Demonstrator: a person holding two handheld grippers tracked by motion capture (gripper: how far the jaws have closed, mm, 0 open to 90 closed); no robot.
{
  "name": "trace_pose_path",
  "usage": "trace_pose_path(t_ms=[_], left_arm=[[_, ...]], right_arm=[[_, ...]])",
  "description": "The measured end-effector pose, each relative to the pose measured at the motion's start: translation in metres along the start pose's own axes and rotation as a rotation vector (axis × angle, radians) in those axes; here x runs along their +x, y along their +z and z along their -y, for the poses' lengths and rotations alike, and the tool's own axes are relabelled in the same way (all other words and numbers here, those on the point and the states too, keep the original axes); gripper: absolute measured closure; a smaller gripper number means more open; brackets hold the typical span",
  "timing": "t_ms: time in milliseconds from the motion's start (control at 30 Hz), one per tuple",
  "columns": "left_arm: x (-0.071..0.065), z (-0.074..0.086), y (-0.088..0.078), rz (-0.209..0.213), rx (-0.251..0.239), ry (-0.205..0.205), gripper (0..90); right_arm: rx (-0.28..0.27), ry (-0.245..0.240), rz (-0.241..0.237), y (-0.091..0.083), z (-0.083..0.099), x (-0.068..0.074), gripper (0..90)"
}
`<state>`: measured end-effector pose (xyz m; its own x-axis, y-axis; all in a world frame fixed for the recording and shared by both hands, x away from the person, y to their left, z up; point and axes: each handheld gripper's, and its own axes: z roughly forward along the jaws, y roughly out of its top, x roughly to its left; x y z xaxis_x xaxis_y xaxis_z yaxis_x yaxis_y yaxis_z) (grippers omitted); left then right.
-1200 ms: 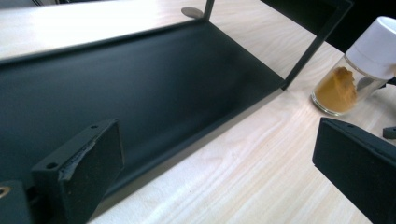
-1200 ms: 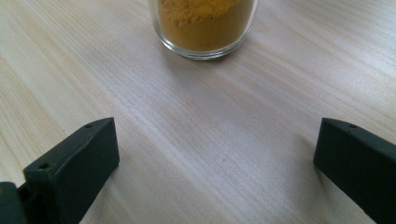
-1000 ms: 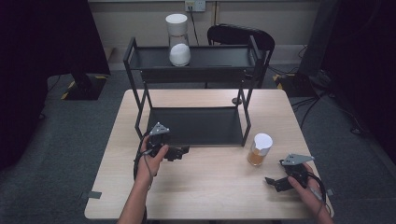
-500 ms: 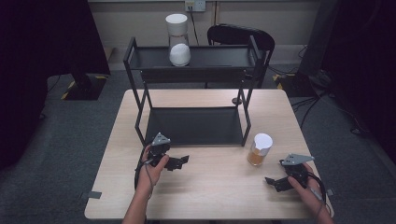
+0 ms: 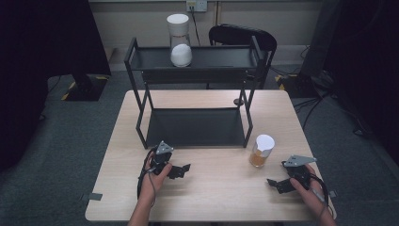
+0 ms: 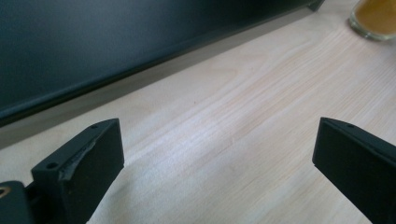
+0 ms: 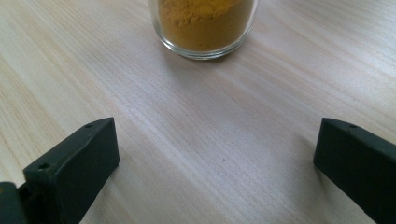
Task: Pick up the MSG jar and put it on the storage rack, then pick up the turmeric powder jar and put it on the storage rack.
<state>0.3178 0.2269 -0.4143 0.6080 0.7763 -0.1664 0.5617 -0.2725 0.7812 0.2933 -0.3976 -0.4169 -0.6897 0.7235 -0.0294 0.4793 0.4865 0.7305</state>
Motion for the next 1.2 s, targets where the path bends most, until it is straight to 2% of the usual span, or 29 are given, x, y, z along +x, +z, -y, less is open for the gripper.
trace_pose_path(t_ms=[167,400,533,600,933,1200], left_arm=[[-0.007,0.0,0.003,-0.031,0.037,0.045,1.4],[-0.014,0.001,0.008,-0.041,0.075,0.083,1.4],[-0.02,0.002,0.01,-0.057,0.086,0.126,0.4],[-0.024,0.002,0.012,-0.071,0.094,0.176,0.1],[-0.027,0.004,0.012,-0.082,0.087,0.167,0.0],[-0.026,0.004,0.012,-0.081,0.087,0.167,0.0]], right_arm=[[0.0,0.0,0.0,0.0,0.0,0.0,0.0],[0.0,0.0,0.0,0.0,0.0,0.0,0.0],[0.0,0.0,0.0,0.0,0.0,0.0,0.0],[0.0,0.0,0.0,0.0,0.0,0.0,0.0],[0.001,0.0,0.001,0.0,0.0,0.0,0.0],[0.0,0.018,0.022,-0.001,0.001,0.006,0.0]])
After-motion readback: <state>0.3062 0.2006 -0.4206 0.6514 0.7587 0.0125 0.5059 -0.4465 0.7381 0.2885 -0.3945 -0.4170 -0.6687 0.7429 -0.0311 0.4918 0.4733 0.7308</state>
